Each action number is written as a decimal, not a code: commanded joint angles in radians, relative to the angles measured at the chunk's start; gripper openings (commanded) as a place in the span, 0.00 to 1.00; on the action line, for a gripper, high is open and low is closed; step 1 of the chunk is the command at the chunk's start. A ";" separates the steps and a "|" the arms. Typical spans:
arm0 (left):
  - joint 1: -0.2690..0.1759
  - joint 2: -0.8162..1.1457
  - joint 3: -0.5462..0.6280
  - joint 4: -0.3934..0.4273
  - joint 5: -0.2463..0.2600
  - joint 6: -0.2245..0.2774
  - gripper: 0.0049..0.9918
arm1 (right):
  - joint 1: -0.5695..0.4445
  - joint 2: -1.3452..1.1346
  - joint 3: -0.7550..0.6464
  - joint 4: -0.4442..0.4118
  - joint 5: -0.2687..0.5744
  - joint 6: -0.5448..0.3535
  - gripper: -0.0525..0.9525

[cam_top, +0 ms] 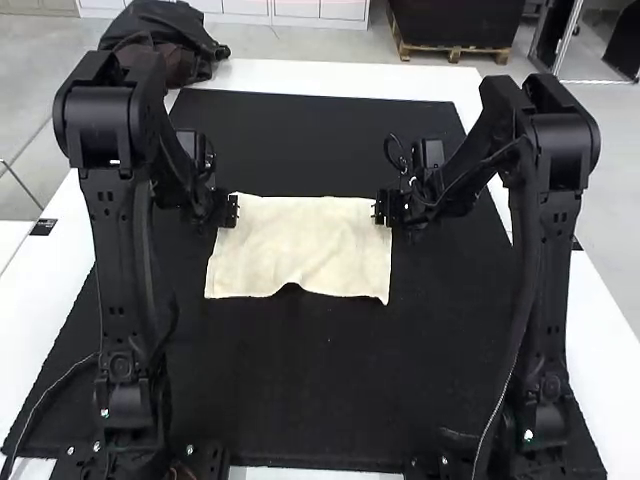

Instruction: Fold the towel.

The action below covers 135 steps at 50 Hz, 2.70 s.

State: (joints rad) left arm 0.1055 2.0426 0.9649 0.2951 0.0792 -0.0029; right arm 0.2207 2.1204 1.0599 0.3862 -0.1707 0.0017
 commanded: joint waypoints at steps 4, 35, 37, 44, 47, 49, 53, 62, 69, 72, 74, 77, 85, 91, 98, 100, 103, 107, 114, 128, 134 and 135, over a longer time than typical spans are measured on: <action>-0.017 0.065 0.014 0.001 0.005 0.063 0.61 | 0.032 0.075 0.025 -0.003 -0.032 -0.085 0.47; 0.003 0.037 -0.025 0.110 0.010 0.076 0.02 | -0.043 -0.048 -0.040 0.023 -0.023 -0.097 0.02; 0.002 0.025 -0.023 0.110 0.016 0.076 0.02 | -0.043 -0.060 -0.046 0.026 -0.021 -0.097 0.02; 0.002 -0.012 -0.020 0.111 0.028 0.075 0.02 | -0.046 -0.102 -0.071 0.046 -0.021 -0.097 0.02; 0.002 -0.030 -0.022 0.111 0.037 0.075 0.02 | -0.046 -0.122 -0.078 0.052 -0.024 -0.094 0.02; 0.002 -0.039 -0.022 0.110 0.040 0.075 0.02 | -0.046 -0.132 -0.083 0.052 -0.027 -0.094 0.02; 0.002 -0.059 -0.023 0.110 0.045 0.073 0.02 | -0.046 -0.154 -0.092 0.057 -0.032 -0.091 0.02; 0.003 -0.098 -0.025 0.098 0.045 0.069 0.02 | -0.046 -0.177 -0.104 0.056 -0.038 -0.089 0.02; 0.003 -0.134 -0.026 0.068 0.067 0.070 0.02 | -0.047 -0.211 -0.117 0.054 -0.062 -0.054 0.02; 0.002 -0.145 -0.026 0.058 0.071 0.072 0.02 | -0.050 -0.223 -0.121 0.054 -0.075 -0.039 0.02; 0.003 -0.151 -0.026 0.049 0.074 0.073 0.02 | -0.050 -0.231 -0.124 0.049 -0.085 -0.029 0.02; 0.003 -0.160 -0.026 0.033 0.079 0.075 0.02 | -0.052 -0.241 -0.130 0.042 -0.108 -0.003 0.02; 0.008 -0.186 -0.043 0.009 0.097 0.075 0.02 | -0.055 -0.272 -0.147 0.016 -0.162 0.049 0.02; 0.023 -0.211 -0.060 0.006 0.100 0.078 0.02 | -0.057 -0.303 -0.161 0.000 -0.176 0.063 0.02; 0.051 -0.239 -0.072 -0.016 0.113 0.093 0.02 | -0.066 -0.329 -0.166 -0.044 -0.213 0.073 0.02; 0.056 -0.246 -0.074 -0.033 0.122 0.100 0.02 | -0.067 -0.339 -0.170 -0.061 -0.228 0.075 0.02; 0.060 -0.257 -0.080 -0.048 0.129 0.103 0.02 | -0.067 -0.356 -0.178 -0.070 -0.230 0.077 0.02; 0.065 -0.277 -0.092 -0.059 0.137 0.104 0.02 | -0.067 -0.375 -0.187 -0.083 -0.239 0.080 0.02; 0.065 -0.318 -0.120 -0.076 0.146 0.112 0.02 | -0.067 -0.405 -0.198 -0.118 -0.257 0.089 0.03; 0.079 -0.401 -0.155 -0.149 0.174 0.139 0.02 | -0.067 -0.462 -0.224 -0.194 -0.283 0.089 0.02; 0.086 -0.435 -0.166 -0.206 0.180 0.155 0.02 | -0.067 -0.501 -0.245 -0.222 -0.293 0.090 0.02; 0.086 -0.440 -0.167 -0.212 0.180 0.156 0.02 | -0.067 -0.508 -0.250 -0.227 -0.293 0.090 0.02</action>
State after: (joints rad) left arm 0.1791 1.6463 0.8089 0.0967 0.2443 0.1253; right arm 0.1715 1.6722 0.8215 0.1680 -0.4385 0.0841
